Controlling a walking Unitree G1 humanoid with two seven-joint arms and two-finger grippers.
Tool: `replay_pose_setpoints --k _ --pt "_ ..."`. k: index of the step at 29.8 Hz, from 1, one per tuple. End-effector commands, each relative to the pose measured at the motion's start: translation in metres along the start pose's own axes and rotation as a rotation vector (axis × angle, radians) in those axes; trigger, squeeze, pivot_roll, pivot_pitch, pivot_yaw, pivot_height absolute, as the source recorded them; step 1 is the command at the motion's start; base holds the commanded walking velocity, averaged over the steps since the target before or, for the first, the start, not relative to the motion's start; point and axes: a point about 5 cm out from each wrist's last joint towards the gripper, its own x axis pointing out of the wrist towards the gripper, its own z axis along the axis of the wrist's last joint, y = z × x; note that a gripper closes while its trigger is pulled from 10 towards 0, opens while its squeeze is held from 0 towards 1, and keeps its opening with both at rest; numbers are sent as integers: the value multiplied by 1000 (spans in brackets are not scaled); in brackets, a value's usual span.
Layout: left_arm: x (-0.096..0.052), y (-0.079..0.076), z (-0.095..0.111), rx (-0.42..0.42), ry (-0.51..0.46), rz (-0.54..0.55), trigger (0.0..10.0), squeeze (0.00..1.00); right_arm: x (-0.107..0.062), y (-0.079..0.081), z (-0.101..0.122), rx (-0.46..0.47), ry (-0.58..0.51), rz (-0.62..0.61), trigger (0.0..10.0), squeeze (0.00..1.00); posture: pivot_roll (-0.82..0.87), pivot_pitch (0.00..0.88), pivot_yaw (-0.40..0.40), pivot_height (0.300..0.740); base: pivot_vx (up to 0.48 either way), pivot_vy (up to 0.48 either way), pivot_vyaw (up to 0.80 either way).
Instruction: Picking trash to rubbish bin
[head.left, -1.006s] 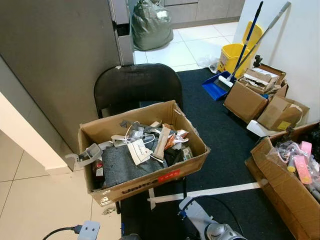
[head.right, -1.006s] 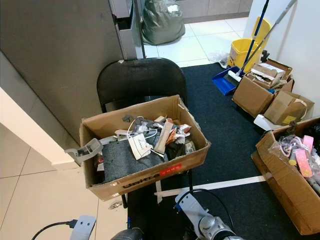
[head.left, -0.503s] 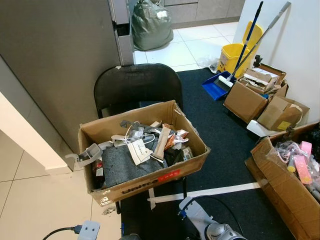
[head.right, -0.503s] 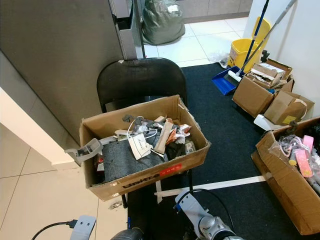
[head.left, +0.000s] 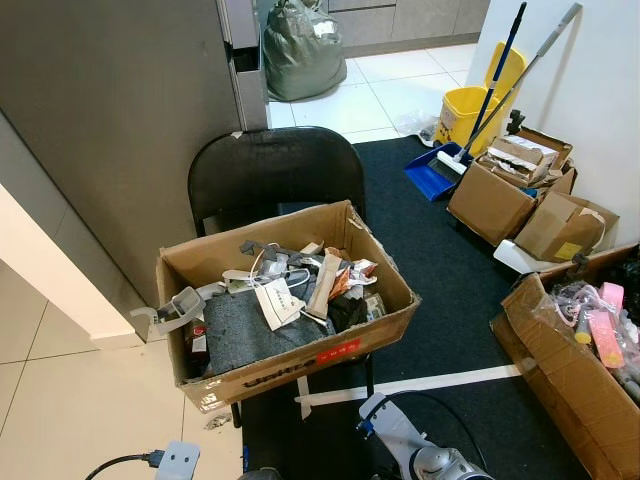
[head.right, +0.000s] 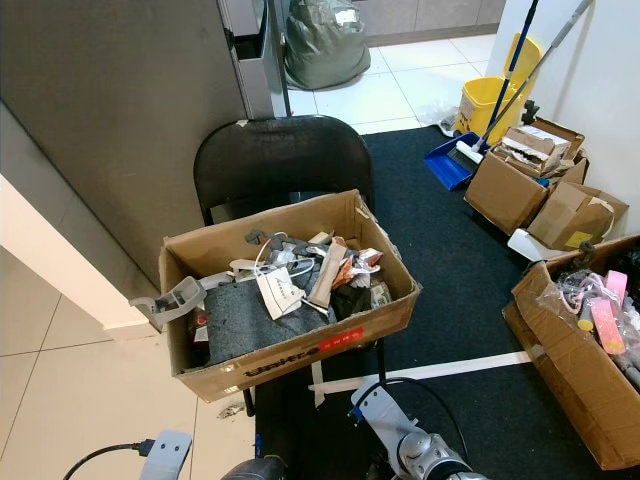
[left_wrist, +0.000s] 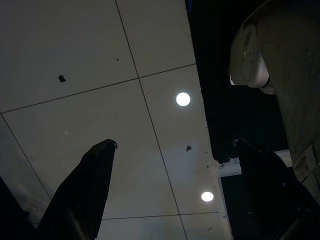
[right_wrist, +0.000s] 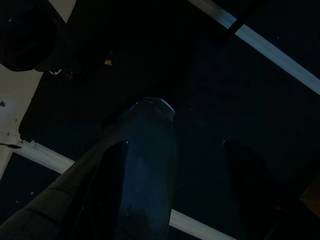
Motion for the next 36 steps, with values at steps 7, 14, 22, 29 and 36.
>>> replay_pose_setpoints --k 7,14,22,29,36 --pt "-1 1 -7 6 31 2 10000 0 1 8 -10 -2 37 25 10000 0 -47 56 58 740 0 0 0" --pt "-1 1 -6 10 31 1 10000 0 1 7 -10 -7 37 23 10000 0 -48 50 55 740 0 0 0" --pt "0 0 -6 11 30 0 10000 0 1 6 -9 -14 37 19 10000 0 -47 48 53 740 0 0 0" --pt "0 -1 -5 -2 27 -2 10000 0 1 4 -9 -12 36 17 10000 0 -47 51 52 740 0 0 0" --pt "0 -1 -4 -4 25 -3 10000 0 0 3 -8 -11 35 14 10000 0 -48 51 52 740 0 0 0"
